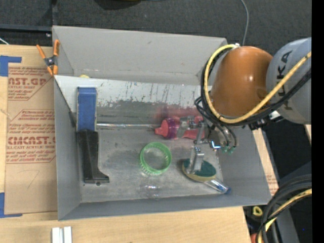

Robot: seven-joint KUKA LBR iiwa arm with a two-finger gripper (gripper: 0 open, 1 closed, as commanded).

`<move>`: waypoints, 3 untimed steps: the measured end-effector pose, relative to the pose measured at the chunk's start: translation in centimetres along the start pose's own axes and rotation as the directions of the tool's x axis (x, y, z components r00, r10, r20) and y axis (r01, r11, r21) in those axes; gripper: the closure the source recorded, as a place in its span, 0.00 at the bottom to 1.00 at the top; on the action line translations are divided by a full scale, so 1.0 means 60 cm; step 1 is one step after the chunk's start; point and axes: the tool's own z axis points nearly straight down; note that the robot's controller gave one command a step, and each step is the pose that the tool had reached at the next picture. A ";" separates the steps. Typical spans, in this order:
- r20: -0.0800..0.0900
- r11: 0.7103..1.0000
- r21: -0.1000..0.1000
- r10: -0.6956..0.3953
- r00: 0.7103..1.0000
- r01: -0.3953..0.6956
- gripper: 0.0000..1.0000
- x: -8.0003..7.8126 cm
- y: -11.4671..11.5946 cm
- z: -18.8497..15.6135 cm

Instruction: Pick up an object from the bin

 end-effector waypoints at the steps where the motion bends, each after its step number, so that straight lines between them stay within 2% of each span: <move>1: 0.008 1.000 0.000 0.000 1.000 0.000 0.00 -0.003 0.000 -0.007; 2: 0.010 0.979 0.002 -0.203 0.979 0.203 0.00 0.020 0.055 0.213; 3: 0.023 0.962 0.007 -0.272 0.962 0.272 0.00 0.017 0.078 0.111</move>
Offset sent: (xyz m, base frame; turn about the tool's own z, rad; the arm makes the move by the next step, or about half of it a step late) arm -0.0152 0.0372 -0.1430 -0.2288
